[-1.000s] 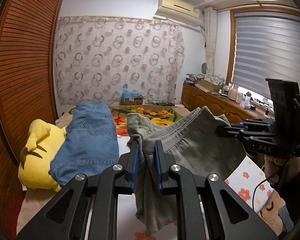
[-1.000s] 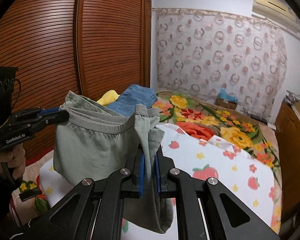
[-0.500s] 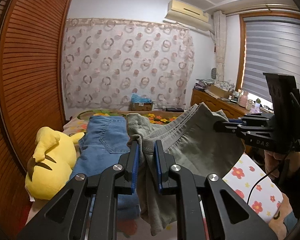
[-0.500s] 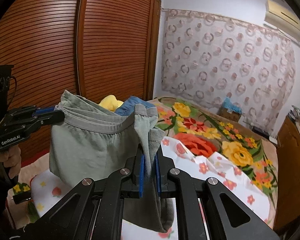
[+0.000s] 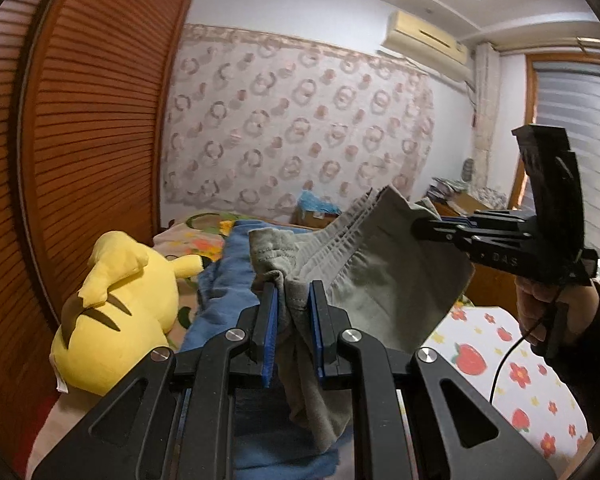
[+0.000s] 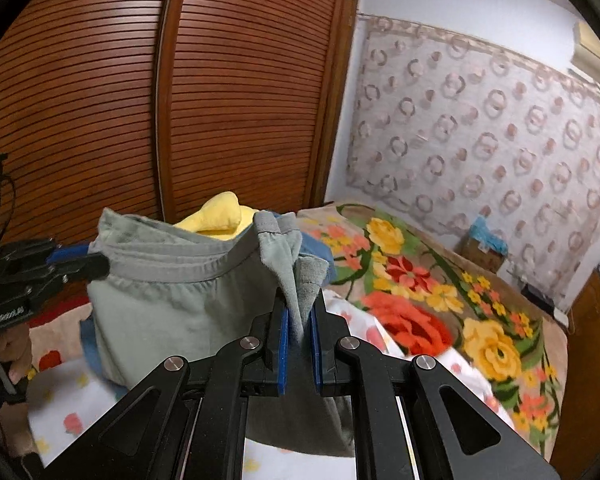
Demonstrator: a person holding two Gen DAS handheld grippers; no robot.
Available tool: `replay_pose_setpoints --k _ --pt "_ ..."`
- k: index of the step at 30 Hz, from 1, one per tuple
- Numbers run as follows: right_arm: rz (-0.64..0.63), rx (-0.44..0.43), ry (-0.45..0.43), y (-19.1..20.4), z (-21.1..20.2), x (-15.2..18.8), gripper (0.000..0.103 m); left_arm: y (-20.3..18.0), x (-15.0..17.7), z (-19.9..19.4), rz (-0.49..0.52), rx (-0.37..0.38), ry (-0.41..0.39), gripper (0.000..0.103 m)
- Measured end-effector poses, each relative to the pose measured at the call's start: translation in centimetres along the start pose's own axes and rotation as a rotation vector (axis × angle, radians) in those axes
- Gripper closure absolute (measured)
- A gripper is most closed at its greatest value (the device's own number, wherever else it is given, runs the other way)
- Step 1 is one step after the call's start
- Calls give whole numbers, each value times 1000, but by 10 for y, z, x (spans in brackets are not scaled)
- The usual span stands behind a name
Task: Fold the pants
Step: 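Lift the folded pants with both grippers and carry them onto the blue jeans, then open the right gripper, then the left, releasing the pants onto the jeans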
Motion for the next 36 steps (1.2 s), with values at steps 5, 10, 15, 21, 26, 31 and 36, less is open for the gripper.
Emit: replay_pose_setpoints --k 5,10,15,21,26,31,36 --pt "-79 -7 -3 -1 38 -17 94 15 3 8 -44 -31 1 87" --pt "-125 -34 -1 -1 69 -31 94 19 9 10 -71 -58 3 87" --pt "-155 -63 -6 1 93 -44 94 21 19 10 -86 -75 7 87" --pt "-162 -92 13 4 117 -43 94 27 30 11 -98 -100 32 87" --pt "-169 -88 27 3 125 -40 94 28 33 14 -103 -109 51 87" --pt "-117 -87 28 -2 119 -46 72 30 37 19 -109 -126 68 83" --pt "-80 -89 16 -9 105 -38 70 32 40 22 -111 -141 81 73"
Point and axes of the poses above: each gripper's, at about its wrist camera, not at the fingertips, and z roughly the way its jaws point, y to its left, x to its underside, the point moved 2 cm from there along z, roughly the way its jaws point, and after that the axes turned 7 degrees about y, right-handed, at the moved point
